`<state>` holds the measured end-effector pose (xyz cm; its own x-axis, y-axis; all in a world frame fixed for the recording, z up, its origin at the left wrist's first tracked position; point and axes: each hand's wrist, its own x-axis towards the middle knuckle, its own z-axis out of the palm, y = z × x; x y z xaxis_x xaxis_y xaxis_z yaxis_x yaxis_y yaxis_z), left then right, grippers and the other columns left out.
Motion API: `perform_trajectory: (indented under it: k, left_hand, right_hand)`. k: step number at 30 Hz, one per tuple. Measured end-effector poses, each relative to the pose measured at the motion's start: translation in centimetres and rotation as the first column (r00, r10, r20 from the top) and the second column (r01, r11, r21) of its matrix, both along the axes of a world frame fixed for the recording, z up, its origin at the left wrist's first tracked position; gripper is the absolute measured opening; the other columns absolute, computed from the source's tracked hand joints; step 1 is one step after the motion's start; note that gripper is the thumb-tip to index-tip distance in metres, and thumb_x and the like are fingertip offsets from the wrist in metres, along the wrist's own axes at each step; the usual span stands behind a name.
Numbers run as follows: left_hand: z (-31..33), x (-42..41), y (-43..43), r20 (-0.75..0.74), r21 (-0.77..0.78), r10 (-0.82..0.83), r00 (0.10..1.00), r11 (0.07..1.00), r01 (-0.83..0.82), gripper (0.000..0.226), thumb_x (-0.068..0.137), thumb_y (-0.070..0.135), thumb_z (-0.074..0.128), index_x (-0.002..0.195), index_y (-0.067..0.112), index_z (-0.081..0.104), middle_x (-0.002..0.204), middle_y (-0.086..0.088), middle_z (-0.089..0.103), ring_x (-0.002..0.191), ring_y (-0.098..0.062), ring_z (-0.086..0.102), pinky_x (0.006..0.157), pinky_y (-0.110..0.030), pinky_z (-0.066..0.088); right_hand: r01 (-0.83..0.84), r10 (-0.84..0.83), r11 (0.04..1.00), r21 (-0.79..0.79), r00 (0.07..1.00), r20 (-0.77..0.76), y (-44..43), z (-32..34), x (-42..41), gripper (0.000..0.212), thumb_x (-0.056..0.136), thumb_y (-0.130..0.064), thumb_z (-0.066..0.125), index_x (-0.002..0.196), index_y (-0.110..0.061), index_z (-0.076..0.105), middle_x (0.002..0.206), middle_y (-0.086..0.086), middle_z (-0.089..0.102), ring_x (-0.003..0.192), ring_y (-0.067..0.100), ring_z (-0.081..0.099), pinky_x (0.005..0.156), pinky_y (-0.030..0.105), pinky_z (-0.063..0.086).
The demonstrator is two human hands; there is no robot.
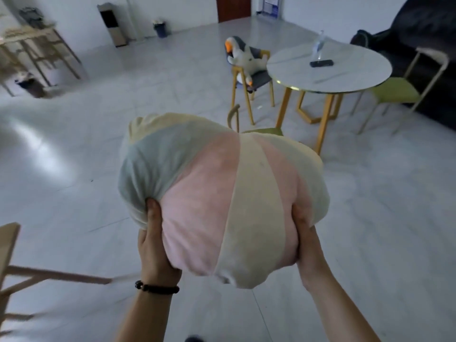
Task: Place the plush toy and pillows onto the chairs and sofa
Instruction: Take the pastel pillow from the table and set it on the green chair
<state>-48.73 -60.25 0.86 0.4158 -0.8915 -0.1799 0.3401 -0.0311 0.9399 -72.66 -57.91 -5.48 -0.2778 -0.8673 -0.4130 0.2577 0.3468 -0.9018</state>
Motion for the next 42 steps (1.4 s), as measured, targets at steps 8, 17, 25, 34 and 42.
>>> perform_trajectory:
  k: [8,17,25,34,42]
  left_hand:
    - [-5.6,-9.7,-17.9,-0.069,-0.053,-0.185,0.980,0.982,0.182,0.050,0.098,0.042,0.053,0.139,0.014,0.057,0.136,-0.001,0.066,0.127,-0.016,0.061,0.112,-0.042,0.043]
    - [-3.6,-20.0,-43.9,-0.095,0.108,-0.311,0.946,0.941,0.320,0.050,0.096,0.049,0.059,0.130,0.013,0.065,0.121,-0.003,0.074,0.114,-0.020,0.069,0.097,-0.041,0.054]
    - [-7.2,-27.8,-58.5,-0.024,0.190,-0.360,0.933,0.914,0.358,0.040,0.096,0.045,0.062,0.128,0.020,0.065,0.119,0.001,0.074,0.111,-0.018,0.070,0.101,-0.044,0.053]
    - [-14.3,-33.2,-74.5,0.077,0.482,-0.320,0.944,0.841,0.245,0.036,0.095,0.046,0.063,0.124,0.026,0.068,0.112,0.003,0.076,0.108,-0.020,0.071,0.091,-0.040,0.057]
    - [-27.8,-30.3,-87.1,0.001,0.579,-0.334,0.942,0.769,0.272,0.093,0.080,0.068,0.069,0.156,0.033,0.029,0.157,0.003,0.042,0.135,-0.021,0.050,0.110,-0.046,0.043]
  right_hand:
    - [0.250,-0.247,0.958,0.139,0.968,-0.034,-12.3,-5.4,-8.2,0.074,0.092,-0.063,0.058,0.155,-0.038,0.029,0.128,-0.015,0.063,0.119,0.014,0.062,0.106,0.048,0.049]
    - [0.398,-0.398,0.906,0.143,0.917,-0.029,-32.0,-5.8,-18.1,0.034,0.105,-0.037,0.050,0.132,-0.017,0.058,0.134,0.008,0.061,0.118,0.024,0.061,0.092,0.042,0.052]
    - [0.182,-0.152,0.978,0.098,0.954,-0.257,-46.4,-9.3,-25.6,0.068,0.096,-0.018,0.067,0.150,-0.044,0.034,0.154,-0.011,0.034,0.140,0.011,0.038,0.106,0.030,0.041]
    - [-0.391,0.446,0.893,0.222,0.827,-0.343,-64.9,-14.5,-29.7,0.108,0.063,-0.030,0.075,0.154,-0.050,0.020,0.140,-0.023,0.041,0.120,0.000,0.052,0.093,0.039,0.058]
    - [-0.404,0.495,0.852,0.332,0.827,-0.266,-77.8,-26.5,-27.6,0.089,0.069,-0.030,0.074,0.149,-0.047,0.040,0.112,-0.020,0.058,0.103,0.003,0.063,0.086,0.029,0.057]
